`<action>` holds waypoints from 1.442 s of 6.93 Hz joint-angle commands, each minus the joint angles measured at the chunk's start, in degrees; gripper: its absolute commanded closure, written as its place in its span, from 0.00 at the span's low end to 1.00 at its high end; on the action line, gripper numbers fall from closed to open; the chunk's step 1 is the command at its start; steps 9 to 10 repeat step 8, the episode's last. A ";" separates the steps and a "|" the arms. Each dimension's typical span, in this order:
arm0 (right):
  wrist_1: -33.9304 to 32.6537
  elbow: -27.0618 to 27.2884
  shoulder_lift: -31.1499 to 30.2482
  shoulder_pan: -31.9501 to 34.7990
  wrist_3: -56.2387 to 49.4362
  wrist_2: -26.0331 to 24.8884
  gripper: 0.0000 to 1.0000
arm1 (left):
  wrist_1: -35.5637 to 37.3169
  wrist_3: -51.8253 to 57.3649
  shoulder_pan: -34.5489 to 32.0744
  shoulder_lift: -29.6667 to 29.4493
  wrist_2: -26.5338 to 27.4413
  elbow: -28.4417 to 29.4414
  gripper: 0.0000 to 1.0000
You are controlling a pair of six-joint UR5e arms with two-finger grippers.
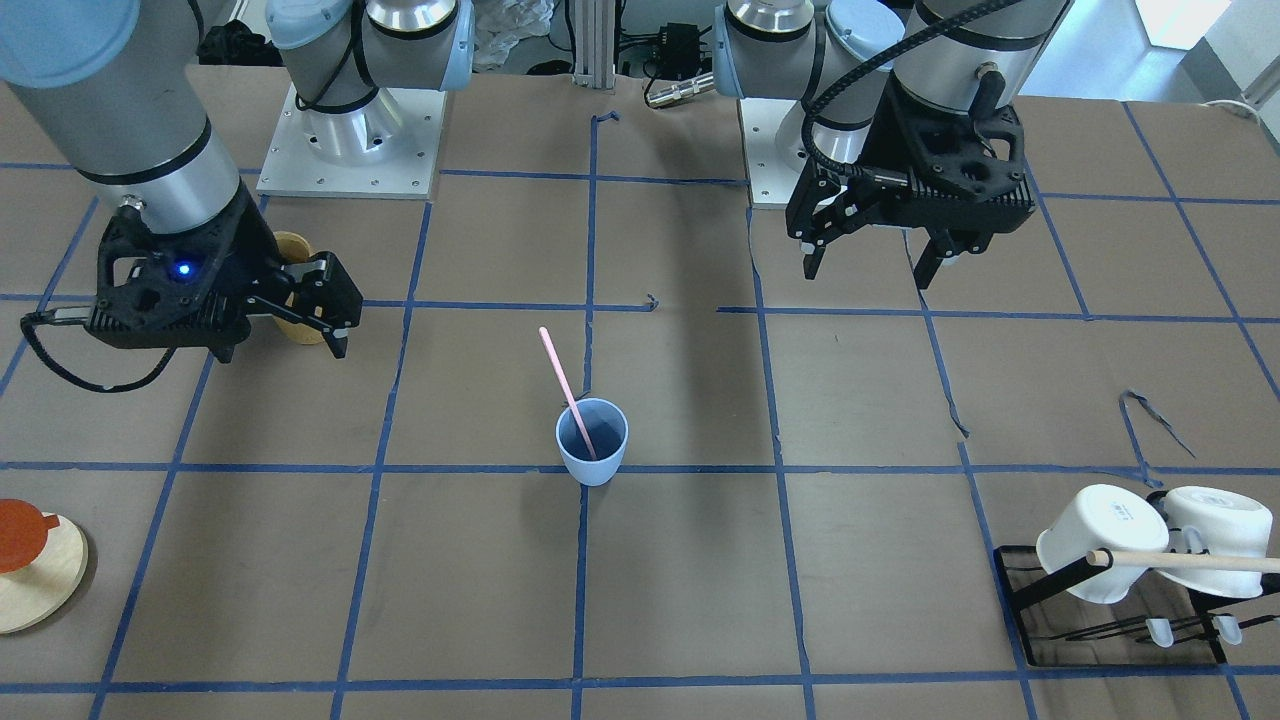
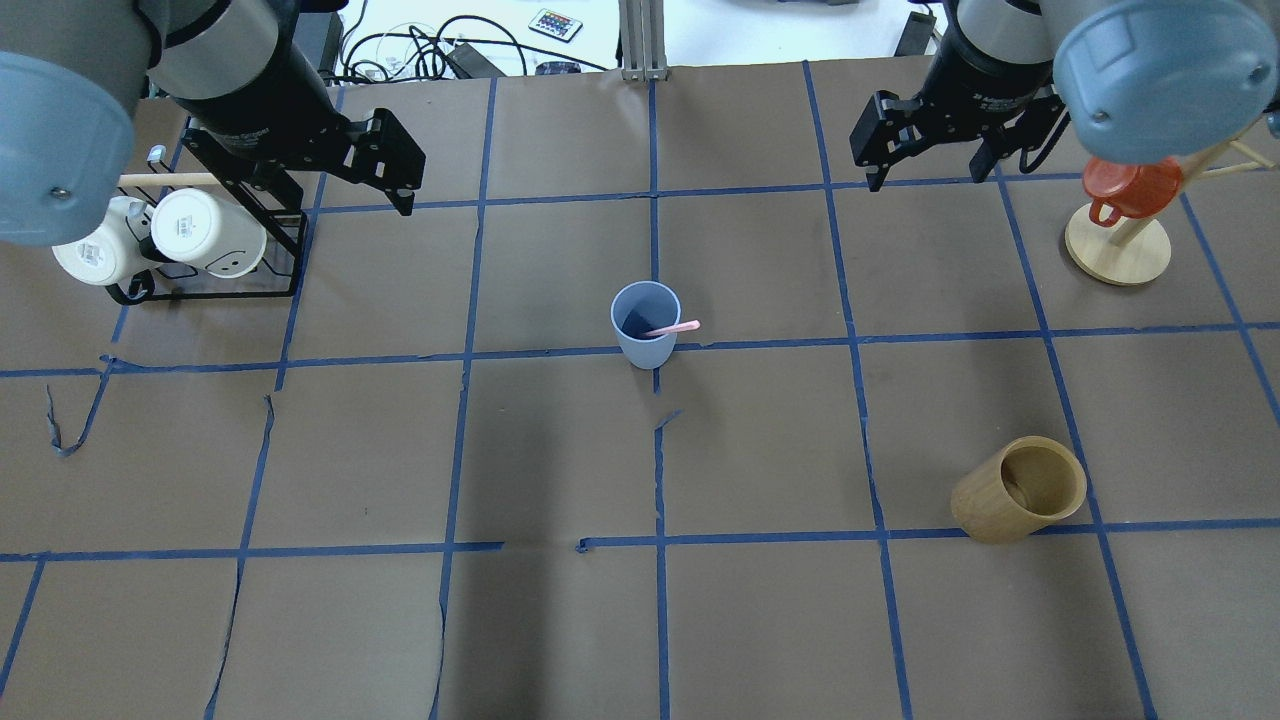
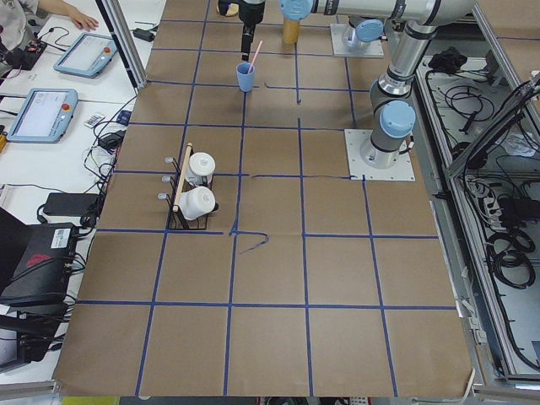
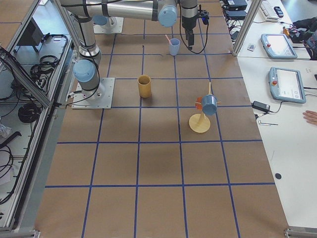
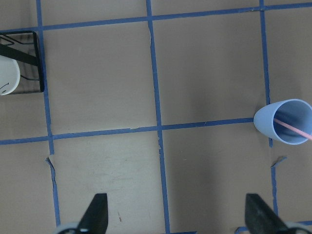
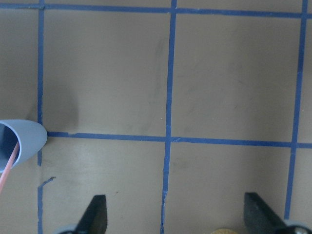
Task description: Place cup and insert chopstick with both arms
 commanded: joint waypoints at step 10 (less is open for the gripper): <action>4.87 0.23 -3.40 -0.33 0.19 0.97 0.00 | 0.00 0.00 0.00 0.09 -0.04 -0.11 0.00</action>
